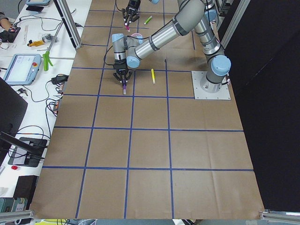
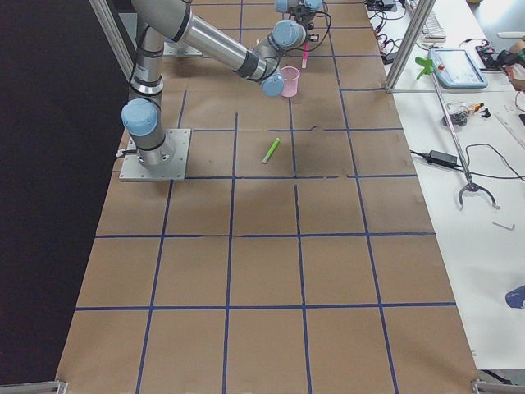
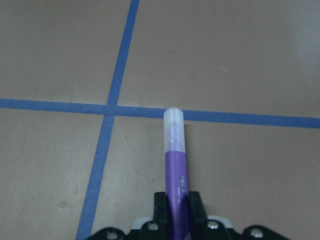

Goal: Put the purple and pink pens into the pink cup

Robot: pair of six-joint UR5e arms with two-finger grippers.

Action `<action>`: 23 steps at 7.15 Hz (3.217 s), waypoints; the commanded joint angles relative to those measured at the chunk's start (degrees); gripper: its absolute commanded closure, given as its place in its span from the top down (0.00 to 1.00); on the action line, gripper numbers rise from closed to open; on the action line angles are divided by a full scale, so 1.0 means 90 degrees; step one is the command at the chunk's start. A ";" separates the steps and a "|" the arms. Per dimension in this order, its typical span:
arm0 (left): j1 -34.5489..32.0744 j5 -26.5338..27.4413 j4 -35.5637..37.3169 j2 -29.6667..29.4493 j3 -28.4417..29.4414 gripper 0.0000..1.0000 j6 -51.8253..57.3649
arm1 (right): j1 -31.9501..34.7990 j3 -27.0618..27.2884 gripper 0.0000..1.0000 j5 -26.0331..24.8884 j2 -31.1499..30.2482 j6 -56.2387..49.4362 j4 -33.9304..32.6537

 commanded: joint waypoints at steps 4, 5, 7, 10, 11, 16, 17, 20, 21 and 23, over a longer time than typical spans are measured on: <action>0.0144 -0.0035 -0.0246 0.1091 -0.0048 0.00 0.0671 | 0.0044 0.0572 0.08 -0.0109 -0.0024 0.0070 -0.0589; 0.0183 -0.0161 -0.0480 0.1490 -0.0038 0.00 0.0964 | 0.0044 0.0601 0.08 -0.0128 -0.0034 0.0225 -0.0541; 0.0348 -0.1280 -0.1112 0.2233 0.0137 0.00 0.1374 | 0.0112 0.0718 0.08 -0.0129 -0.0015 0.0294 -0.0579; 0.0895 -0.3194 -0.2020 0.3328 0.0264 0.00 0.2176 | 0.0122 0.0787 0.09 -0.0216 0.0044 0.0285 -0.0589; 0.0915 -0.3441 -0.2402 0.3398 0.0429 0.00 0.2284 | 0.0122 0.0797 0.10 -0.0236 0.0112 0.0294 -0.0589; 0.0760 -0.4203 -0.3461 0.3116 0.1163 0.00 0.2179 | 0.0112 0.0787 0.72 -0.0558 0.0288 0.0285 -0.0608; 0.0624 -0.4176 -0.3461 0.3125 0.1173 0.00 0.2071 | 0.0102 0.0787 0.80 -0.0597 0.0269 0.0294 -0.0608; 0.0175 -0.3943 -0.3402 0.2872 0.1222 0.00 0.1427 | 0.0073 0.0263 0.87 -0.1230 -0.0158 0.0441 0.0721; 0.0154 -0.3941 -0.3392 0.2862 0.1222 0.00 0.1406 | 0.0083 -0.0194 0.87 -0.1619 -0.0702 0.0441 0.2276; 0.0144 -0.3903 -0.3392 0.2852 0.1222 0.00 0.1222 | -0.0092 -0.0744 0.93 -0.2535 -0.1699 0.0460 0.5110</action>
